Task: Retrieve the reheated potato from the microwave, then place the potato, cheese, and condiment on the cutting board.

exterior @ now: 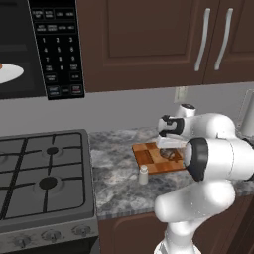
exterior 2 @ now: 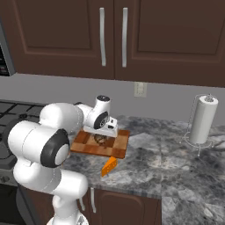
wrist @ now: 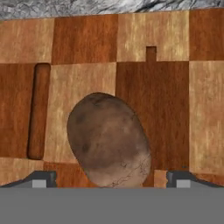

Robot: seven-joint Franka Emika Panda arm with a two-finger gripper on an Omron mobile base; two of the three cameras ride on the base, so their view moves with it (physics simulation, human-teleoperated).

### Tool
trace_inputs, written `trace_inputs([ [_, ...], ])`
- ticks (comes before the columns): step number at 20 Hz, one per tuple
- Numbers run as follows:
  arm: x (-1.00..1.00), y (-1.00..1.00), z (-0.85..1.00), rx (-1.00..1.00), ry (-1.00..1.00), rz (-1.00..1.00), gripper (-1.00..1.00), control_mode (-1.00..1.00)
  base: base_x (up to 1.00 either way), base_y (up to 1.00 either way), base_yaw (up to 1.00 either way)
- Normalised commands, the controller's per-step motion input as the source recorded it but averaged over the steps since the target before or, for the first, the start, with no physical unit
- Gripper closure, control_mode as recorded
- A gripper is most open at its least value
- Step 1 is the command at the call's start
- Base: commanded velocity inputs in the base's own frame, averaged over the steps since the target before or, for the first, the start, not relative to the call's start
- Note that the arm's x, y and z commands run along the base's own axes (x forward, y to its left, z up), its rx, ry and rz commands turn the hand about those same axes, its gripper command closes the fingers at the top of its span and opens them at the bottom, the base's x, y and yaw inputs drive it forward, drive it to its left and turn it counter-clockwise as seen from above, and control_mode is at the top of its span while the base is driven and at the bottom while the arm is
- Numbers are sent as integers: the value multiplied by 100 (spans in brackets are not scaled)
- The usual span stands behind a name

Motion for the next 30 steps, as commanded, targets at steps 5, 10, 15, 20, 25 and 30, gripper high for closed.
trace_inputs([
  [5, -90, -2, 18, 0, -12, -2, -100, -100, 0, 0, 0],
  [10, -60, -8, 32, 0, -8, -4, -100, -100, 0, 0, 0],
  [15, -17, -27, 27, -3, -1, -11, -100, -100, 0, 0, 0],
  [20, 0, -48, 2, -3, 0, -14, -100, -100, 0, 0, 0],
  [25, 0, -54, 0, 0, 0, -13, -100, -100, 0, 0, 0],
  [30, -4, -31, -11, 0, 7, -9, -100, -100, 0, 0, 0],
])
